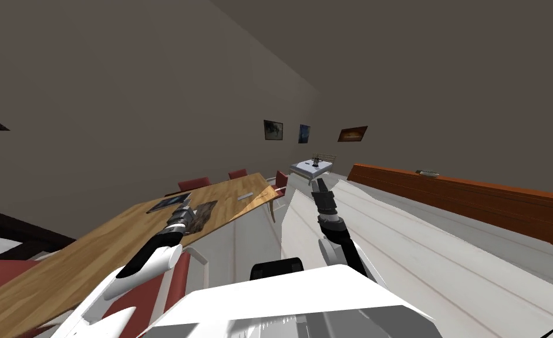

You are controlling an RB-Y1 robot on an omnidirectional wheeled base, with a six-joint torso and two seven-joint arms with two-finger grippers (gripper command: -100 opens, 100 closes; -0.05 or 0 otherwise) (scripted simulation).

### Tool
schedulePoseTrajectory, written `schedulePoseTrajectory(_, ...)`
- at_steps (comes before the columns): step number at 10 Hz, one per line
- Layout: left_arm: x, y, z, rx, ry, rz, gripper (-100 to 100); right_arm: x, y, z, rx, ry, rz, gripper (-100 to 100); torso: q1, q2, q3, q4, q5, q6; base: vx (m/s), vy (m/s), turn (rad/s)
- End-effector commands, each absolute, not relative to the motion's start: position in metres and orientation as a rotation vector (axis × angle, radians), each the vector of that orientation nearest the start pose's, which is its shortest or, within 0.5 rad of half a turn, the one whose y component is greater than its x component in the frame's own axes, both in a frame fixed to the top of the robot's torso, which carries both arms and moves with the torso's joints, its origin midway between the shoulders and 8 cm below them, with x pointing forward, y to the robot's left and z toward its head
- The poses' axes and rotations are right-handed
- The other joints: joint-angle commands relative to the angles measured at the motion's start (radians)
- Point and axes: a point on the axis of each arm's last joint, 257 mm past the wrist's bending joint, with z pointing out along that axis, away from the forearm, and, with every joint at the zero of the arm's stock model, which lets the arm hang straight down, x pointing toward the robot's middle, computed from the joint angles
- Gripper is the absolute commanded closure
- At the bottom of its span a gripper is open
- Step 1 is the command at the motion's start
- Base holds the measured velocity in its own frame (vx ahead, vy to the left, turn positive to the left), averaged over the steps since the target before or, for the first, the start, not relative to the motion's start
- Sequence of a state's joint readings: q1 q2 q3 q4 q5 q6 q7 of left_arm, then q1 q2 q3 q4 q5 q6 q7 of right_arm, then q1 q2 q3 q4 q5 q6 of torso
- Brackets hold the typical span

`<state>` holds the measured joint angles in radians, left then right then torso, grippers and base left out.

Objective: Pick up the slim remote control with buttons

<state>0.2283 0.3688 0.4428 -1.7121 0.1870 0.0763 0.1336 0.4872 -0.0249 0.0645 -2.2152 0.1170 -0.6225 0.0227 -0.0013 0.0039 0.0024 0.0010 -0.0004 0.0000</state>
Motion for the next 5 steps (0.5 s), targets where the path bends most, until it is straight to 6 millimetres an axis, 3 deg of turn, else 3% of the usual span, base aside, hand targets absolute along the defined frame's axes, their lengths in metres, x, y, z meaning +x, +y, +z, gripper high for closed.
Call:
schedulePoseTrajectory(1,0.426,0.572,-0.178,-1.355,0.929,-0.768,-100,0.341,-0.236,0.02,0.504,0.664,1.302,0,0.0,0.0,0.0,0.0,0.0,0.0,-0.041,-0.044,-0.127)
schedulePoseTrajectory(2,0.426,0.572,-0.182,-1.37,0.935,-0.76,-100,0.341,-0.236,0.02,0.504,0.664,1.302,0,0.0,0.0,0.0,0.0,0.0,0.0,-0.015,-0.017,0.005)
schedulePoseTrajectory(3,0.423,0.596,-0.188,-1.418,0.916,-0.726,-100,0.341,-0.236,0.02,0.504,0.664,1.302,0,0.002,-0.001,-0.001,0.0,0.0,-0.001,-0.021,-0.036,-0.245)
schedulePoseTrajectory(4,0.422,0.598,-0.196,-1.444,0.925,-0.712,-100,0.341,-0.236,0.02,0.504,0.664,1.302,0,0.001,-0.002,-0.001,0.0,0.0,0.0,-0.023,-0.027,-0.125)
schedulePoseTrajectory(5,0.419,0.619,-0.199,-1.485,0.898,-0.685,-100,0.341,-0.236,0.02,0.504,0.664,1.302,0,0.002,-0.002,-0.001,0.0,0.0,-0.001,-0.03,-0.042,-0.296)
